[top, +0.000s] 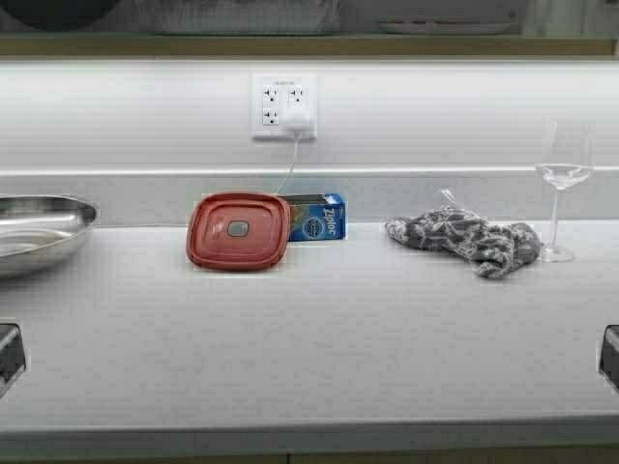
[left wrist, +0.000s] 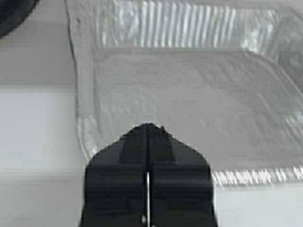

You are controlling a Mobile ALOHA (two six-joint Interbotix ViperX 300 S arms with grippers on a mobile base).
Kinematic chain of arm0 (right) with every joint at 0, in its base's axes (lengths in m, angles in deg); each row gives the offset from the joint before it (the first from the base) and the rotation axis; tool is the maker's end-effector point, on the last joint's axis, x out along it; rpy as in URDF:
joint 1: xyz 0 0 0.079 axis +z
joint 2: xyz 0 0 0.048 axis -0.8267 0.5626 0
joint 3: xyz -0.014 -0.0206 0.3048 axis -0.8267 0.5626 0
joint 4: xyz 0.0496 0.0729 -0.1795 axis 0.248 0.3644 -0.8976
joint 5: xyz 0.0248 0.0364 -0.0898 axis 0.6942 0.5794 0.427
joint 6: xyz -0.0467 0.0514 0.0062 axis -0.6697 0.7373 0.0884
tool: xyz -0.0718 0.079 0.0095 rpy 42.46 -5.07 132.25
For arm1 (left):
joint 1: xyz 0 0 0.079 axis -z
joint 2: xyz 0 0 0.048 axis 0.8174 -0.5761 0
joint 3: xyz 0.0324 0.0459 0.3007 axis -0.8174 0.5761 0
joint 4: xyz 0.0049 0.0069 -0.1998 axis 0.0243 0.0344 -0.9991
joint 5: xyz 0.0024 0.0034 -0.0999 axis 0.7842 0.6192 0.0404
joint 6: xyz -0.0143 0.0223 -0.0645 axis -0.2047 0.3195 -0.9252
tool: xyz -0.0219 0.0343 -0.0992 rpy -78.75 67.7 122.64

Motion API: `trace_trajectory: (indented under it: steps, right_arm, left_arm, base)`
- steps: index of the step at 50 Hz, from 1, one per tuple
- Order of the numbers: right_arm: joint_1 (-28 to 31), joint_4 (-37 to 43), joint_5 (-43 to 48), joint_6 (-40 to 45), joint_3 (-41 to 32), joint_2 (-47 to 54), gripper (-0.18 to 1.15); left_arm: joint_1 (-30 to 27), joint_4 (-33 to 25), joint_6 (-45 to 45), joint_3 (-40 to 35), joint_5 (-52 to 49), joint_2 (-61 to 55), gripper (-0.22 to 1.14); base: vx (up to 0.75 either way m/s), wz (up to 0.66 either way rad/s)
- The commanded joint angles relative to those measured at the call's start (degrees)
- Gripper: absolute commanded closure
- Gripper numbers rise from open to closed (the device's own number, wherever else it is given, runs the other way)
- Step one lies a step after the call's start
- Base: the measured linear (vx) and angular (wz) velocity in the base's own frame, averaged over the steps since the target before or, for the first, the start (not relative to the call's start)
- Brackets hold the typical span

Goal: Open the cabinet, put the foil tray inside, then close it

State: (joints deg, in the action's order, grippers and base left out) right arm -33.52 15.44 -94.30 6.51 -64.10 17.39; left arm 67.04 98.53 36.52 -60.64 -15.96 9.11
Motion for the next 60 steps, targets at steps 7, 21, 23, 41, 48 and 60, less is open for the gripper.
trace_trajectory:
  steps: [7,21,23,41,48,60]
  right_arm:
    - [0.1,-0.5,-2.9,-2.3,-0.1,-2.6,0.90]
    - [0.0,-0.4,-3.3,-4.7,3.5,-7.0,0.90]
    - [-0.2,-0.4,-3.3,-4.7,3.8,-7.3,0.90]
    - [-0.4,-0.4,-3.3,-5.4,5.1,-7.5,0.90]
    - [-0.5,-0.4,-3.5,-5.9,5.5,-7.6,0.90]
    - [-1.8,-0.4,-3.5,-6.3,6.6,-7.6,0.90]
  left_arm:
    - [0.2,0.0,0.9,-0.4,0.3,1.3,0.87]
    - [0.2,0.2,2.3,1.6,2.0,1.5,0.87]
    - [0.2,0.2,2.3,1.8,3.0,1.3,0.87]
    - [0.2,0.1,2.6,0.8,4.0,0.6,0.87]
    - [0.2,0.1,2.5,1.1,4.0,0.6,0.87]
    - [0.2,0.0,2.4,0.2,4.0,0.1,0.87]
  base:
    - [-0.14,-0.01]
    - [-0.16,0.08]
    - [-0.20,0.11]
    - [-0.25,0.13]
    - [-0.26,0.05]
    - [-0.30,0.00]
